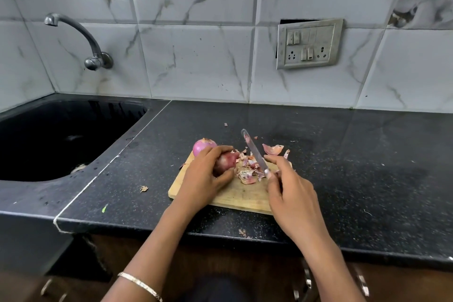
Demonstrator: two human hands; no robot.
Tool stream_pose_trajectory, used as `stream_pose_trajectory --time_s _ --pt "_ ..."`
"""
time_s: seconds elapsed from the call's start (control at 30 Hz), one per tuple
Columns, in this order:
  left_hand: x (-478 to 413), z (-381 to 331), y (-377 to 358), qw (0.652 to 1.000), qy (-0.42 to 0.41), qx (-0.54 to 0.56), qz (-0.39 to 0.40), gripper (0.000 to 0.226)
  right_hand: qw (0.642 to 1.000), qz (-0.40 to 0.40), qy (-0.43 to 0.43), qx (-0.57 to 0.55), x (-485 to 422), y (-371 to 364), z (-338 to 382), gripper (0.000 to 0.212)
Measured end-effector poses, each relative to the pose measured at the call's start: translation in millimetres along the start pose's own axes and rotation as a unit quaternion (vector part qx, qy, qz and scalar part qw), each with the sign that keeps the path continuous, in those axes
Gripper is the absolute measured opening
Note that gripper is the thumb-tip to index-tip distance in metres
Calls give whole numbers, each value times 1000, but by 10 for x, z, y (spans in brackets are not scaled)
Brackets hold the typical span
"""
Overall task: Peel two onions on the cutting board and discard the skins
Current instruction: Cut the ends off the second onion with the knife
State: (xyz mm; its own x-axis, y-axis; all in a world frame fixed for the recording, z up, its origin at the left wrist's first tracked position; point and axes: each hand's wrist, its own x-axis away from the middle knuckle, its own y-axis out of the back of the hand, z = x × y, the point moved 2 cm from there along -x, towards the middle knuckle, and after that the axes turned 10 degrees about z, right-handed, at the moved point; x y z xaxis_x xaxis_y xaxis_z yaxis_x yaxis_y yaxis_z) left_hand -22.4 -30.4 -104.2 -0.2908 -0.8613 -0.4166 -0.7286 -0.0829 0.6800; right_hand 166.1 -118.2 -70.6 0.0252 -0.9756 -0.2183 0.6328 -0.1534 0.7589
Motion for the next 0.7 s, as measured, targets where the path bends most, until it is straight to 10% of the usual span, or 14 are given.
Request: stream_pose_trajectory --time_s 0.7 --pt "3 -1 -24 999 -2 30 -17 45 999 29 -5 36 86 -132 72 45"
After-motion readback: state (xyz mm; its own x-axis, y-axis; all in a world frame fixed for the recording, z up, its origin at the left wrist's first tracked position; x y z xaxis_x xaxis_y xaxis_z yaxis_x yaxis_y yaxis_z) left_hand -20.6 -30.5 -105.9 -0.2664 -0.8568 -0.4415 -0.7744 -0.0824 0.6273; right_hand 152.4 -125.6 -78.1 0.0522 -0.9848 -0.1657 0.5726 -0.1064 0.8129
